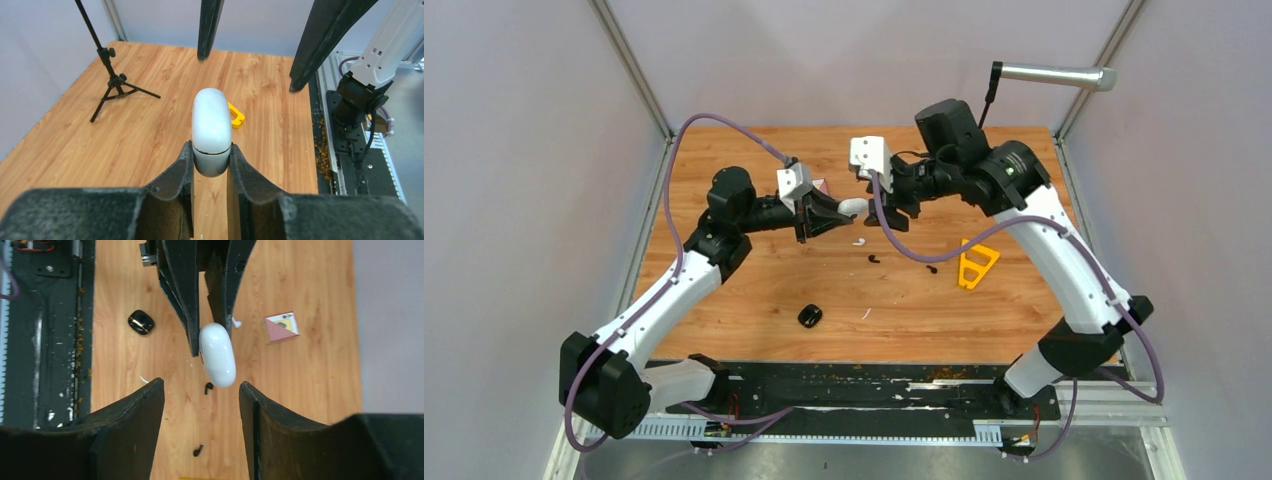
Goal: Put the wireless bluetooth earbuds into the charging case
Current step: Pick up the charging case at the center of the board, then open the charging case.
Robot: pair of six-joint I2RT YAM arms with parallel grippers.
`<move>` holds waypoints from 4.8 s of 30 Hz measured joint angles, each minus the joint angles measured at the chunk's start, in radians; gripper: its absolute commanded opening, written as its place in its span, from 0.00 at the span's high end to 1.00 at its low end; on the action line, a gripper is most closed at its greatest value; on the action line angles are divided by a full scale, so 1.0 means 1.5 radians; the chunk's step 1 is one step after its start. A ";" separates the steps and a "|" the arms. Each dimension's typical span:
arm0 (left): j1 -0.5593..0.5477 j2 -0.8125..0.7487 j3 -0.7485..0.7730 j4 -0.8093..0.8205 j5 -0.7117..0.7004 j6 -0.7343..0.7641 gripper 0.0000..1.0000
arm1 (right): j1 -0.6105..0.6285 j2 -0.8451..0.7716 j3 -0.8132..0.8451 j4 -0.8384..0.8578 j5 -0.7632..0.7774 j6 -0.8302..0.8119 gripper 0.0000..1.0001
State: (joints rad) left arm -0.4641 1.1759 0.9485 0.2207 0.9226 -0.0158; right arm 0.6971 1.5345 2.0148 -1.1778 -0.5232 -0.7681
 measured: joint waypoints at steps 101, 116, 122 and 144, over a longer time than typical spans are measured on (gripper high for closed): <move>-0.001 -0.007 -0.110 0.196 -0.023 -0.080 0.62 | 0.013 0.164 0.106 -0.121 0.024 0.089 1.00; -0.001 0.003 -0.110 0.202 -0.023 -0.089 1.00 | 0.012 0.164 0.096 -0.106 0.033 0.114 0.47; -0.001 0.003 -0.110 0.194 -0.008 -0.043 1.00 | 0.008 0.164 0.096 -0.099 0.028 0.127 0.39; -0.003 0.015 -0.123 0.180 0.026 0.095 1.00 | -0.054 0.209 0.173 -0.129 -0.025 0.192 0.43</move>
State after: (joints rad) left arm -0.4683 1.1980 0.7639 0.4911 0.9619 0.1265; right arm 0.6159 1.8481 2.2738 -1.3712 -0.5602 -0.4801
